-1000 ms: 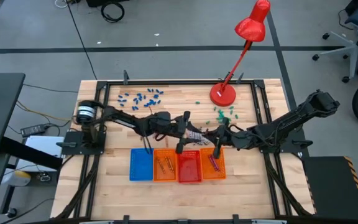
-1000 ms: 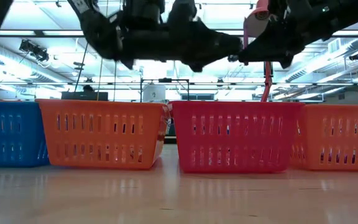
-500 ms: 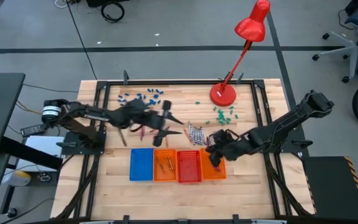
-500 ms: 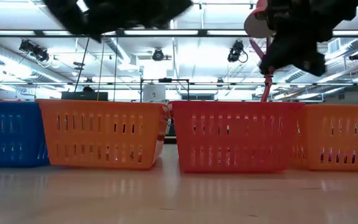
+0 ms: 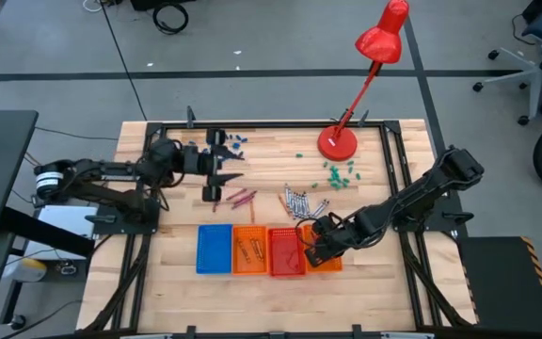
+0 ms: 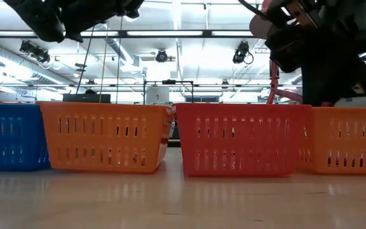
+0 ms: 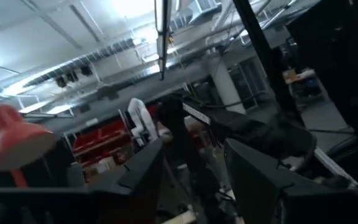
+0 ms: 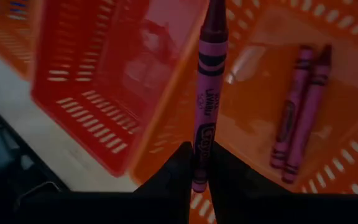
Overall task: Sort crayons
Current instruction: Put the red crayon into the right orange bin, then put the gray crayon into the red bin
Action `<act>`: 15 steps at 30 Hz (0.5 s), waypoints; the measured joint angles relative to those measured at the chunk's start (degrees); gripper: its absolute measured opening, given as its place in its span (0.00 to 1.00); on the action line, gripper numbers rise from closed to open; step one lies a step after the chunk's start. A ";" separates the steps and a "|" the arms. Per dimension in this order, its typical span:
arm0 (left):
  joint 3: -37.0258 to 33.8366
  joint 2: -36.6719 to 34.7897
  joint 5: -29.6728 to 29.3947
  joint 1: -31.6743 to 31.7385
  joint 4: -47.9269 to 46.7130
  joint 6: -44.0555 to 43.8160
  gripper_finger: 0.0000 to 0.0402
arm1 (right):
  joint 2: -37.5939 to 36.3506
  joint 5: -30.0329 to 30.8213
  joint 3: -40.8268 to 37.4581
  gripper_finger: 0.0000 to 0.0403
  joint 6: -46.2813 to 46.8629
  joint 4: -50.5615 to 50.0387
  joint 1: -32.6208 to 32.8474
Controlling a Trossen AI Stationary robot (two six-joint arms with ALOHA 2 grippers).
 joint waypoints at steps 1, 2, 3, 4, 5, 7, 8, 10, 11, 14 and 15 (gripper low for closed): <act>0.08 -0.24 0.39 0.83 0.18 -1.09 0.45 | 0.04 -0.03 0.00 0.13 -0.03 0.49 0.00; 0.11 -0.77 0.72 1.81 -0.29 -2.46 0.45 | -0.06 -0.04 0.00 0.15 -0.24 0.99 0.00; 0.09 -1.44 0.95 2.93 -1.09 -4.01 0.45 | -0.24 -0.03 0.00 0.16 -0.53 1.00 0.00; 0.54 -1.66 1.01 3.86 -1.56 -5.40 0.45 | -0.42 -0.04 0.00 0.18 -0.43 0.99 0.00; 1.50 -1.89 0.98 4.66 -3.13 -6.89 0.45 | -0.62 -0.12 0.00 0.20 0.15 0.98 0.00; 2.63 -2.82 1.59 6.75 -8.31 -9.26 0.45 | -0.81 -2.01 0.00 0.24 1.48 -0.45 -0.02; 3.56 -3.05 1.55 7.42 -10.80 -9.70 0.45 | -0.81 -3.58 0.00 0.26 2.19 -1.00 -0.04; 4.40 -3.51 2.09 8.34 -14.44 -9.20 0.45 | -1.01 -7.16 0.00 0.30 3.27 -2.44 -0.64; 4.80 -3.43 2.04 8.68 -15.35 -8.80 0.45 | -1.38 -8.61 -0.04 0.31 3.36 -3.19 -0.99; 4.73 -3.75 2.11 9.38 -17.31 -9.09 0.45 | -3.55 -7.57 -0.07 0.33 1.36 -3.51 -2.18; 4.75 -3.85 2.10 9.50 -18.26 -9.17 0.45 | -4.58 -6.51 -0.06 0.33 0.40 -3.82 -2.79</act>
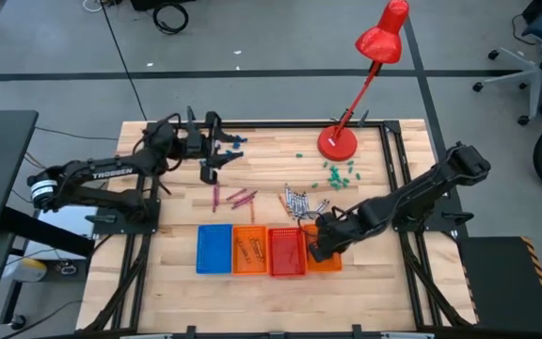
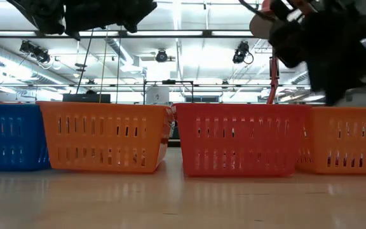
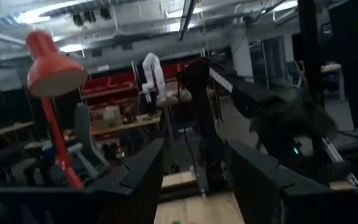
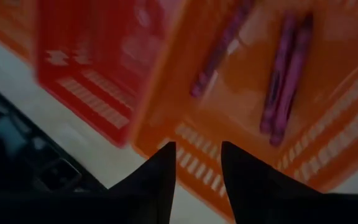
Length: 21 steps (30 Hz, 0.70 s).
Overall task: Sort crayons
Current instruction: Put the gray crayon into the red bin
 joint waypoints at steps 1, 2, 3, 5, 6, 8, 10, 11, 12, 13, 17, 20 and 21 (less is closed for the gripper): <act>0.00 -0.03 -0.03 0.03 -1.41 -0.20 0.45 | -0.96 0.95 0.02 0.33 -1.13 -0.29 -0.64; -0.02 0.03 -0.09 0.03 -2.93 -0.24 0.45 | -1.81 1.94 0.06 0.33 -2.47 -1.05 -1.41; -0.02 0.04 -0.08 0.03 -4.44 -0.32 0.45 | -2.64 2.73 0.06 0.32 -3.76 -2.06 -2.18; -0.02 0.04 -0.08 0.03 -6.92 -0.76 0.45 | -3.85 3.95 0.06 0.32 -6.73 -3.33 -3.96; -0.02 0.04 -0.08 0.00 -8.45 -0.99 0.45 | -4.16 4.22 0.06 0.32 -8.44 -3.79 -4.92; -0.02 0.04 -0.09 0.00 -11.97 -1.01 0.45 | -4.32 4.64 0.06 0.32 -12.07 -4.58 -7.10; -0.02 -0.15 -0.12 0.00 -15.43 -1.07 0.45 | -4.31 5.25 0.06 0.32 -16.12 -4.60 -9.46; -0.02 -0.35 -0.11 0.00 -17.18 -1.03 0.45 | -4.30 5.98 0.06 0.32 -18.02 -4.80 -10.74; -0.02 -0.59 -0.14 0.00 -18.71 -1.03 0.45 | -4.30 7.05 0.06 0.32 -19.89 -5.03 -12.02; -0.03 -0.96 -0.14 0.00 -20.35 -1.07 0.45 | -4.30 8.38 0.06 0.32 -21.50 -5.48 -13.25; -0.04 -3.80 -0.77 -0.17 -26.82 -1.20 0.45 | -3.61 13.05 0.06 0.32 -27.09 -7.32 -18.49; -0.07 -6.84 -2.36 -0.43 -32.96 -1.27 0.45 | -1.61 13.24 0.05 0.32 -31.94 -6.74 -22.13; -0.07 -7.83 -2.77 -0.52 -34.57 -1.25 0.45 | -0.62 13.21 0.06 0.32 -33.50 -5.65 -23.14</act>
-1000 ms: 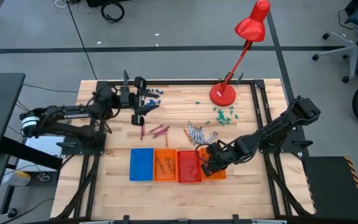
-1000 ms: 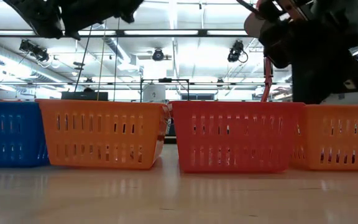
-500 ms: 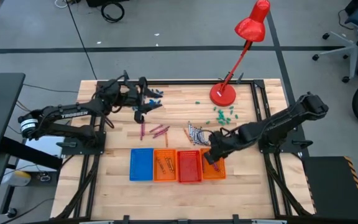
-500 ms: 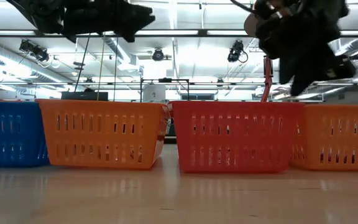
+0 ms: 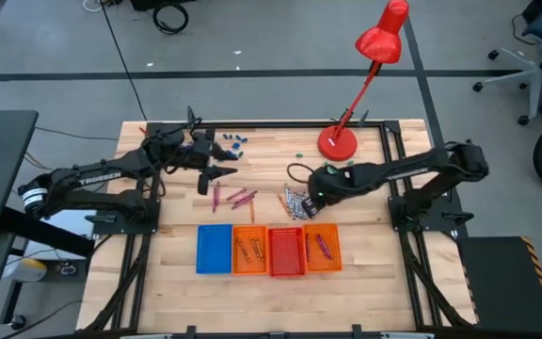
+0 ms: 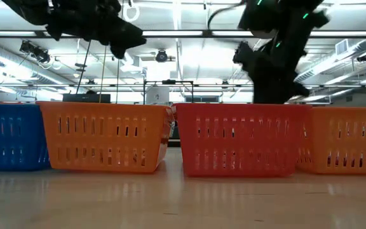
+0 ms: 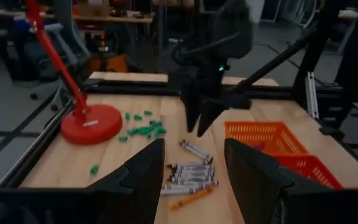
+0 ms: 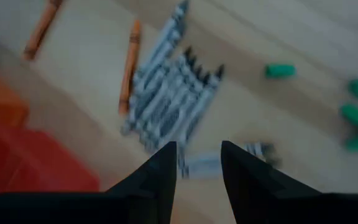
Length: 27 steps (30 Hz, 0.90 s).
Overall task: Sort crayons
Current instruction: Put the gray crayon into the red bin
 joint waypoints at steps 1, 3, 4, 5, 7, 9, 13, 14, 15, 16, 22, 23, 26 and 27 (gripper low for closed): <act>0.00 -0.98 -0.25 -0.01 -1.73 0.00 0.45 | 1.27 -0.02 0.00 0.32 -1.49 0.57 -0.92; 0.00 -2.40 -1.34 -0.45 -4.02 0.00 0.45 | 4.14 -0.27 0.69 0.32 -4.39 1.69 -2.36; 0.00 -3.06 -1.67 -0.61 -5.45 0.00 0.45 | 6.06 -0.29 1.88 0.32 -5.89 1.67 -2.88; 0.00 -3.48 -2.17 -0.72 -6.22 -0.03 0.45 | 7.85 -0.30 3.37 0.32 -7.59 1.60 -3.31; 0.04 -3.61 -2.77 -1.33 -6.91 -0.01 0.45 | 11.38 0.31 6.93 0.32 -10.92 1.14 -3.93; -0.02 -3.62 -2.80 -1.51 -7.62 -0.03 0.45 | 14.65 1.61 10.73 0.32 -14.09 1.29 -4.44; -0.02 -3.59 -4.03 -2.18 -8.12 0.04 0.45 | 20.35 2.44 17.64 0.32 -18.46 1.00 -5.75; -0.02 -3.59 -4.22 -2.19 -8.10 0.04 0.45 | 21.71 2.31 19.05 0.32 -18.87 1.04 -6.17; -0.02 -3.59 -4.22 -2.19 -8.12 0.04 0.45 | 22.88 2.02 20.27 0.32 -19.00 1.07 -6.64; -0.02 -3.59 -4.22 -2.19 -8.10 0.29 0.45 | 24.16 1.24 21.46 0.32 -19.00 0.99 -7.06; -0.02 -3.59 -5.65 -2.08 -8.54 2.12 0.45 | 30.85 -0.73 27.31 0.32 -20.07 -1.39 -8.73; -0.02 -3.59 -6.02 -2.08 -8.51 2.16 0.45 | 31.67 -0.21 28.22 0.32 -20.07 -3.00 -8.78; -0.02 -3.59 -7.71 -2.08 -8.51 3.39 0.45 | 33.79 1.89 30.62 0.32 -19.76 -6.40 -8.79; -0.02 -3.59 -8.31 -2.08 -8.48 3.53 0.45 | 34.19 2.08 31.23 0.32 -19.55 -7.37 -8.71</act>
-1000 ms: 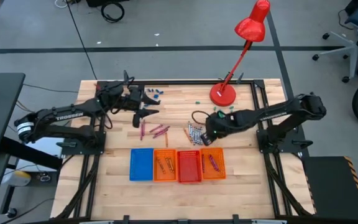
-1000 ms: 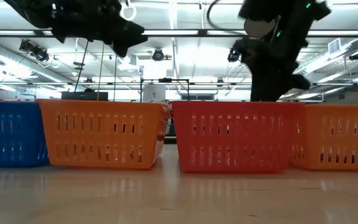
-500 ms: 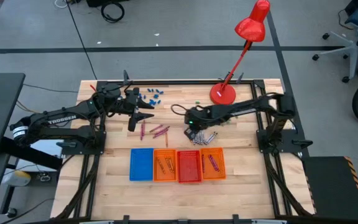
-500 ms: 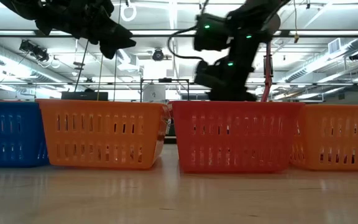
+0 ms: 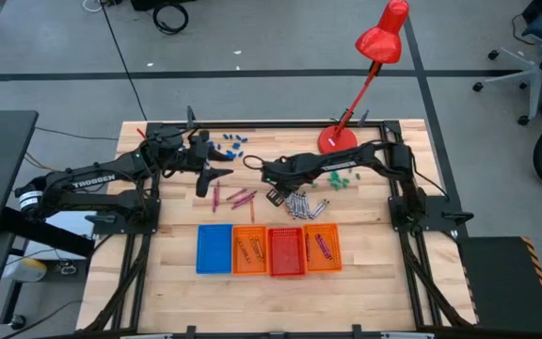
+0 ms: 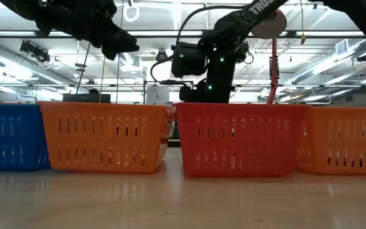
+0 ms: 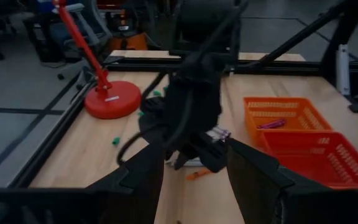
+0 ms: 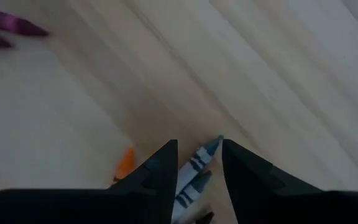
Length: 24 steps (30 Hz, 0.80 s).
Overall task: Sort crayons
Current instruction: Put the gray crayon into the red bin
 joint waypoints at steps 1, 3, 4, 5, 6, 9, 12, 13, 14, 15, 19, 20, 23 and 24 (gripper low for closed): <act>0.00 0.00 -0.52 0.02 0.03 0.03 0.45 | 0.45 0.01 0.65 0.32 0.36 -0.91 0.15; 0.00 0.00 -1.82 0.06 0.03 0.12 0.45 | 0.74 -0.76 1.20 0.32 0.93 -1.72 0.29; 0.00 0.00 -2.11 0.07 0.03 0.13 0.45 | 0.73 -1.62 1.22 0.32 1.08 -2.36 0.29; 0.00 0.00 -2.33 0.07 0.04 0.13 0.45 | 0.71 -2.25 1.21 0.32 1.35 -2.64 0.30; 0.00 0.02 -2.47 0.09 0.03 0.13 0.45 | 0.71 -3.10 1.20 0.32 1.49 -2.63 0.29; 0.00 0.02 -2.49 0.09 0.08 0.13 0.45 | 0.71 -5.80 1.20 0.32 1.04 -2.72 -0.10; 0.00 0.02 -2.51 0.09 0.08 0.13 0.45 | 0.71 -7.07 1.20 0.32 0.17 -2.60 -0.46; 0.00 0.02 -2.52 0.09 0.06 0.13 0.45 | 0.71 -7.13 1.20 0.31 -0.24 -2.31 -0.55; 0.00 0.02 -2.56 0.08 0.08 0.13 0.45 | 0.71 -7.13 1.20 0.30 -0.62 -1.99 -0.59; 0.00 0.02 -2.58 0.09 0.08 0.13 0.45 | 0.71 -7.14 1.20 0.29 -1.10 -1.55 -0.63; 0.00 0.02 -2.60 0.09 0.08 0.13 0.45 | 0.71 -7.24 1.20 0.23 -3.81 -0.05 -0.91; 0.00 0.02 -2.60 0.09 0.08 0.13 0.45 | 0.71 -7.23 1.20 0.20 -4.47 0.34 -1.06; 0.00 0.02 -2.60 0.07 0.08 0.13 0.45 | 0.71 -7.28 1.20 0.14 -6.28 1.42 -1.75; 0.00 0.02 -2.60 0.09 0.08 0.13 0.45 | 0.71 -7.29 1.20 0.12 -6.87 1.76 -2.00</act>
